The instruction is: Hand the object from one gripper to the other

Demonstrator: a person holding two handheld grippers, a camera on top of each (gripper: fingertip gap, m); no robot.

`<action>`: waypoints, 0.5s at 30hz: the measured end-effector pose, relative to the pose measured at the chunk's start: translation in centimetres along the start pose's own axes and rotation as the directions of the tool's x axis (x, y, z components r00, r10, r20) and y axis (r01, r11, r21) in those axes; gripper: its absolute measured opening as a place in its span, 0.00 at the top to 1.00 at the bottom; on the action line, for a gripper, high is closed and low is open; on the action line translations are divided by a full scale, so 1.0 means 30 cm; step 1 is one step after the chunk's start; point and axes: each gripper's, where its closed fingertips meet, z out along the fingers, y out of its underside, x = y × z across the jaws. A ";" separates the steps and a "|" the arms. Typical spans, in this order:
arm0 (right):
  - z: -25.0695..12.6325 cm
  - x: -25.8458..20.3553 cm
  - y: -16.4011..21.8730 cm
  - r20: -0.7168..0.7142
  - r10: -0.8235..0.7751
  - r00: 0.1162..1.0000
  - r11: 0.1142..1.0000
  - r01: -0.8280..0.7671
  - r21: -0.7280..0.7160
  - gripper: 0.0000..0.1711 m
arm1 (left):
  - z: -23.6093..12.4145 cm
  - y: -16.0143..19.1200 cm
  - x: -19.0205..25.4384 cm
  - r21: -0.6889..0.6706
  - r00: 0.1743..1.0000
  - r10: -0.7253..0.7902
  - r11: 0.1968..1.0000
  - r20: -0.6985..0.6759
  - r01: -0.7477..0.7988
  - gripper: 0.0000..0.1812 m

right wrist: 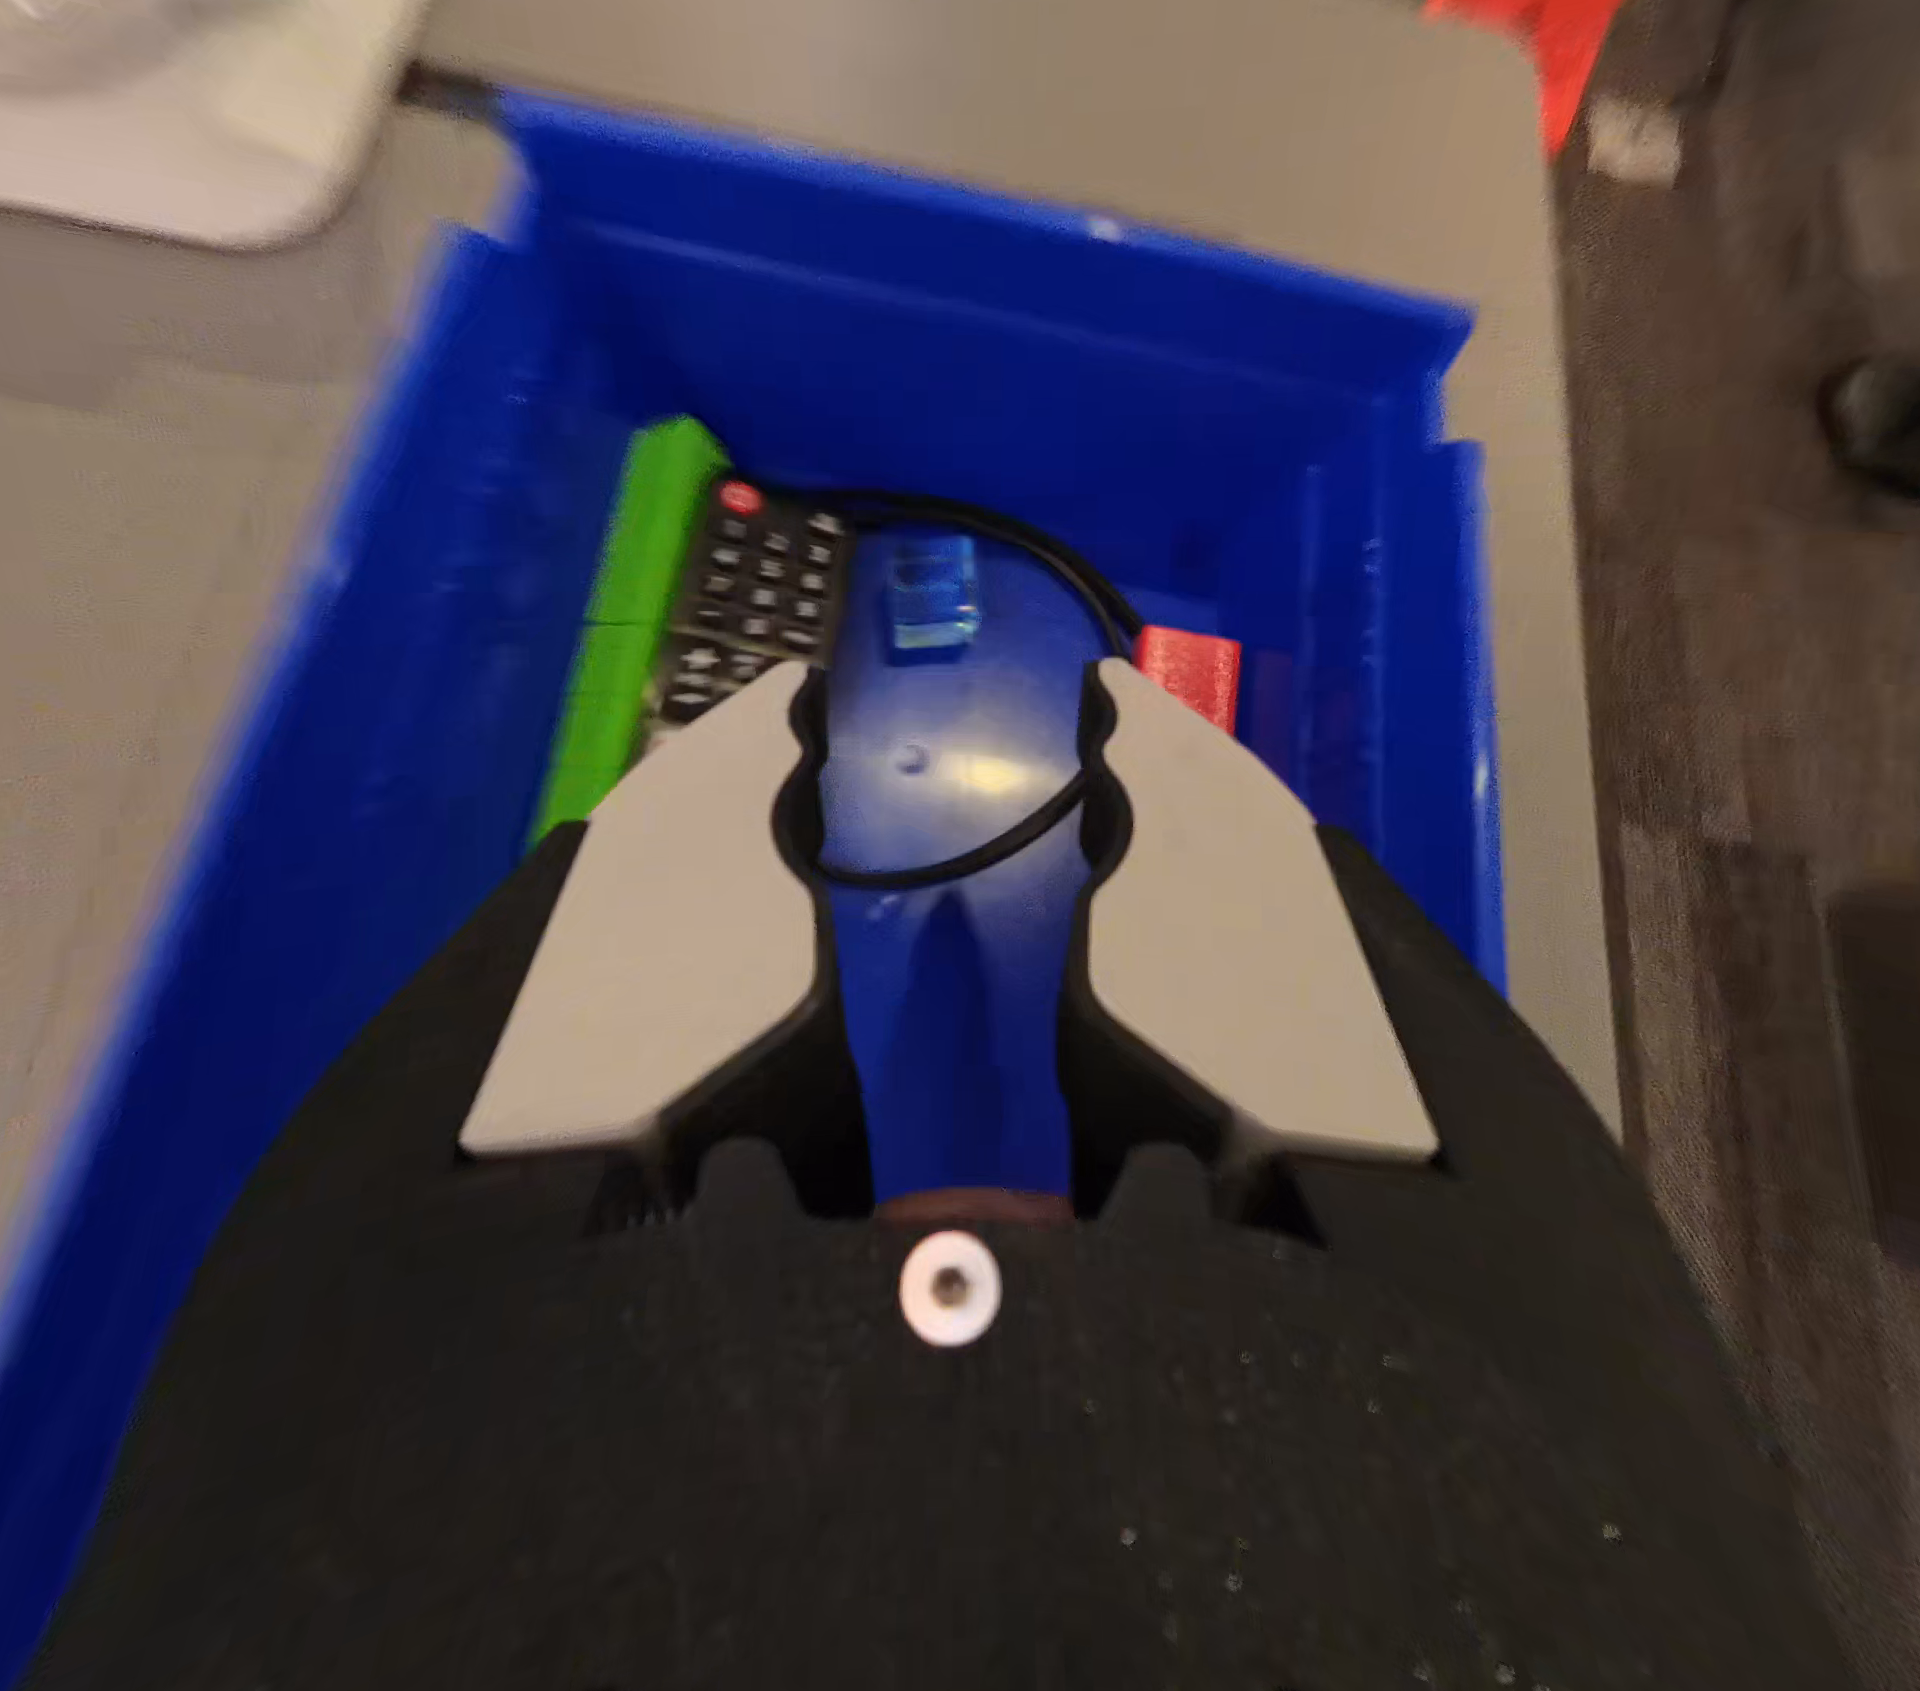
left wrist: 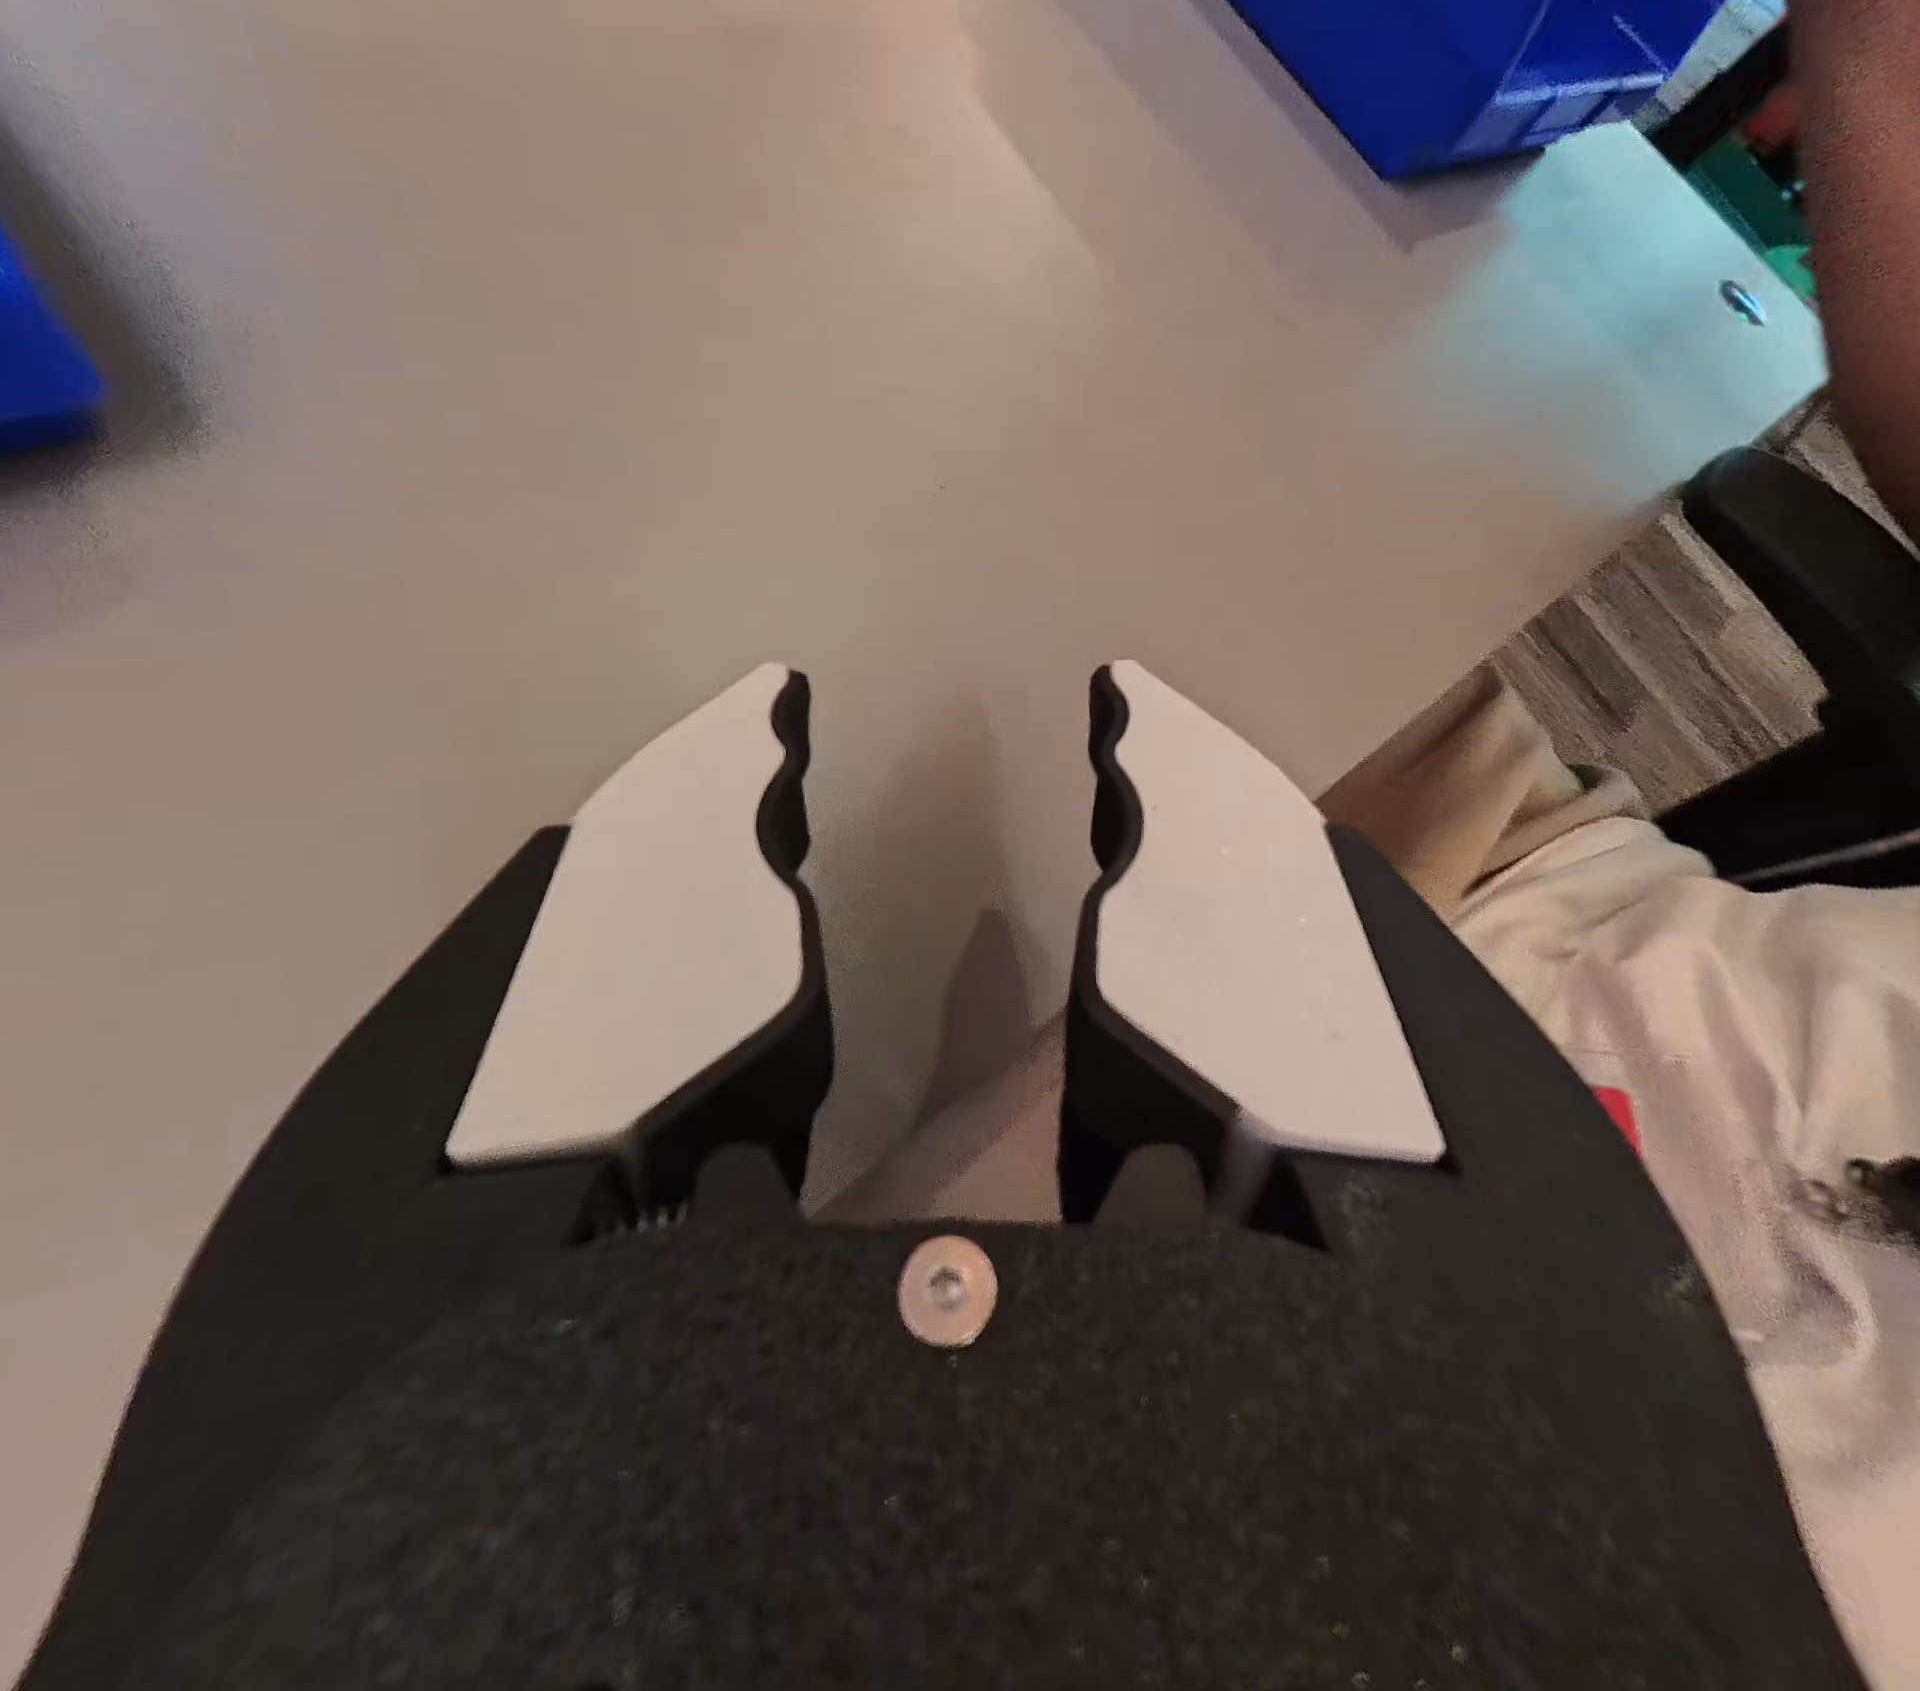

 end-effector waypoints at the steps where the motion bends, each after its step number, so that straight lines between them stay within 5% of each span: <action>1: -0.091 -0.043 -0.019 0.019 -0.001 1.000 0.996 -0.001 0.092 0.73 | -0.022 -0.013 -0.026 0.025 1.000 0.013 1.000 0.015 -0.014 0.71; 7: -0.471 -0.518 0.107 0.421 -0.027 0.907 0.961 -0.092 0.260 0.79 | -0.120 -0.151 -0.244 0.105 0.992 0.010 0.994 0.123 -0.023 0.71; 11: -0.521 -0.870 0.270 0.723 -0.028 0.690 0.958 -0.189 0.217 0.79 | -0.155 -0.297 -0.447 0.013 0.944 0.227 0.972 0.239 -0.236 0.68; 15: -0.481 -1.008 0.369 0.740 -0.186 0.647 0.964 -0.026 0.265 0.74 | -0.120 -0.430 -0.624 -0.201 0.867 0.437 0.896 0.242 -0.395 0.67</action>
